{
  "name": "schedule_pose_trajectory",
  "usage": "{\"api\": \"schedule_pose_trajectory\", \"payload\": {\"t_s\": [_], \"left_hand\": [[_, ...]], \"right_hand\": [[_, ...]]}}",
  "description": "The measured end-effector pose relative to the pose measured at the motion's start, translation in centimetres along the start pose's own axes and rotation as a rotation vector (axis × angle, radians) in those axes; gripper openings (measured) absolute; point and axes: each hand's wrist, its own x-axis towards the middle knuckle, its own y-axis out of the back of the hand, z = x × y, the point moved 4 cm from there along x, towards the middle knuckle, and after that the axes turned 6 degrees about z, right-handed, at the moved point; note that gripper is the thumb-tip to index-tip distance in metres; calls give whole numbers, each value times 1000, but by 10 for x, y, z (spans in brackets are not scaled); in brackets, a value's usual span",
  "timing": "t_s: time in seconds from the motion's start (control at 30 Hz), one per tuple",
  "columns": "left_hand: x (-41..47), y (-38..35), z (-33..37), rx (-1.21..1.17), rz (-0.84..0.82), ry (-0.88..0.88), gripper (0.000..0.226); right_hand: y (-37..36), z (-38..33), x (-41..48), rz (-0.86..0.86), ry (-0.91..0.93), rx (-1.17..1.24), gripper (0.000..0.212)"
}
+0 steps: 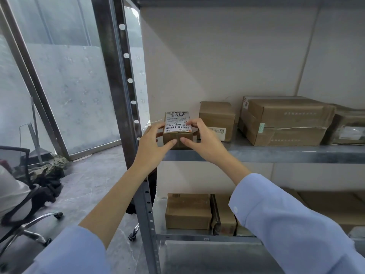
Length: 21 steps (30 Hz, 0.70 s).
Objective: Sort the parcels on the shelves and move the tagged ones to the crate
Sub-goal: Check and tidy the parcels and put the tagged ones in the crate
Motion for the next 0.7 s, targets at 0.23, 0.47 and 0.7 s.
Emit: {"api": "schedule_pose_trajectory", "payload": {"t_s": [0.23,0.47,0.7], "left_hand": [[5,-3,-5,16,-37,24,57],[6,-6,-4,37,-40,42,56],[2,-1,6,220,-14,-39,61]], "right_hand": [[-7,9,7,-1,-4,-143,46],[-6,9,8,18,8,-197,46],[1,3,2,72,32,-252,49]]}}
